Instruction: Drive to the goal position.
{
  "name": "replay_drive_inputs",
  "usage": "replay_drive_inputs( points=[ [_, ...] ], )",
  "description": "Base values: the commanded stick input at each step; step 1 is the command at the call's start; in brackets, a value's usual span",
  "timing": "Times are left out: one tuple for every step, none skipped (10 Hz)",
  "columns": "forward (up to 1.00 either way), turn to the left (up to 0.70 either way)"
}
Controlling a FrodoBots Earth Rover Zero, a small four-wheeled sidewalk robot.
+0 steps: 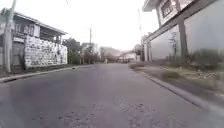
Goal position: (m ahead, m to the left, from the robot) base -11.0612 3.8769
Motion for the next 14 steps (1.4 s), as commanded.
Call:
replay_drive_inputs(
  points=[
    [0.6,0.0],
    [0.0,-0.4],
    [0.0,-1.0],
    [0.0,-1.0],
    [0.0,-1.0],
    [0.0,-1.0],
    [0.0,-1.0],
    [0.0,-1.0],
    [0.0,-1.0],
    [0.0,-1.0],
    [0.0,-1.0],
    [0.0,-1.0],
    [0.0,-1.0],
    [0.0,-1.0]
  ],
)
